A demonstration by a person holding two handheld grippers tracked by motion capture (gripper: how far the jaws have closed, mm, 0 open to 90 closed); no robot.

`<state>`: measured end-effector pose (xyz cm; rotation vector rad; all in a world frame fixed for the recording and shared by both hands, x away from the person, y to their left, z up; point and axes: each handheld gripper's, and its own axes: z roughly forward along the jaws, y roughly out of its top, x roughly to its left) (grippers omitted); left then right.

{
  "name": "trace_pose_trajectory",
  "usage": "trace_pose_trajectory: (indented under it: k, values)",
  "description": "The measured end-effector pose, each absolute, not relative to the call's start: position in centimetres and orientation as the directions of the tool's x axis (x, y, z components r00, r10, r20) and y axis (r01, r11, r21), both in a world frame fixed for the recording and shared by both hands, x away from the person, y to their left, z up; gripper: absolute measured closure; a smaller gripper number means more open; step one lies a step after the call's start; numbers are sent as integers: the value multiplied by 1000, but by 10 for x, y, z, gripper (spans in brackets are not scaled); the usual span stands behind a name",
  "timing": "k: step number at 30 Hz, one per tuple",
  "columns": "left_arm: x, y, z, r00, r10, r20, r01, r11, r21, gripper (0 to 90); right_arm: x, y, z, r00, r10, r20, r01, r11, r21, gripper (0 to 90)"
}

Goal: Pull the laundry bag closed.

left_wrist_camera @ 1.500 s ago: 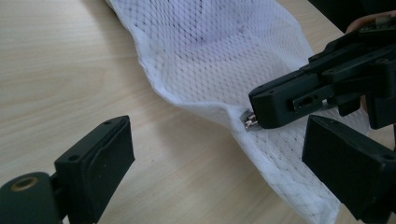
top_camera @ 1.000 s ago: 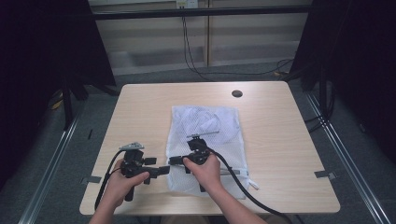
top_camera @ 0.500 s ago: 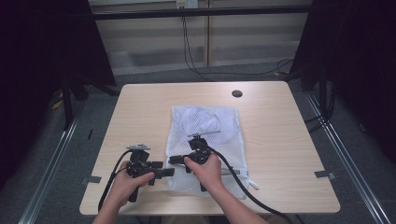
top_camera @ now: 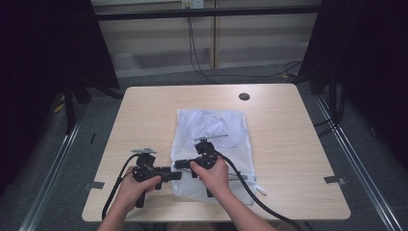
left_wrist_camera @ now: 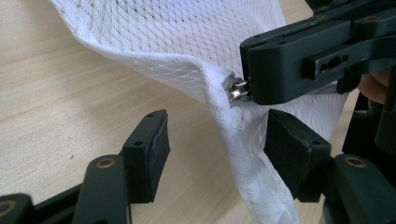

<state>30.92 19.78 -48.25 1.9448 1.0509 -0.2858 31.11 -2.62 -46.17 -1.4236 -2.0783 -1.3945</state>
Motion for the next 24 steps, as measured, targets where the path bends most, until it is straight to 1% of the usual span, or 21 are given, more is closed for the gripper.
trace_pose_trajectory:
  k: [4, 5, 7, 14, 21, 24]
  values:
    - [310, 197, -483, 613, 558, -559, 767, -253, 590, 442, 311, -26, -461, -484, 574, 661, 828, 56, 558, 875]
    - [310, 197, -484, 606, 557, -568, 772, -240, 588, 469, 311, -27, -461, -483, 573, 662, 828, 53, 558, 875]
    - [310, 196, -484, 608, 554, -569, 772, -247, 585, 484, 311, -26, -460, -484, 573, 661, 827, 53, 559, 875]
    - [311, 195, -484, 611, 546, -573, 770, -242, 590, 508, 311, -26, -460, -487, 571, 660, 825, 53, 563, 875]
    - [312, 195, -485, 611, 548, -571, 772, -251, 585, 497, 311, -27, -458, -489, 569, 661, 824, 52, 565, 875]
    - [313, 195, -486, 615, 545, -570, 772, -269, 576, 510, 311, -27, -458, -488, 568, 663, 824, 50, 565, 875]
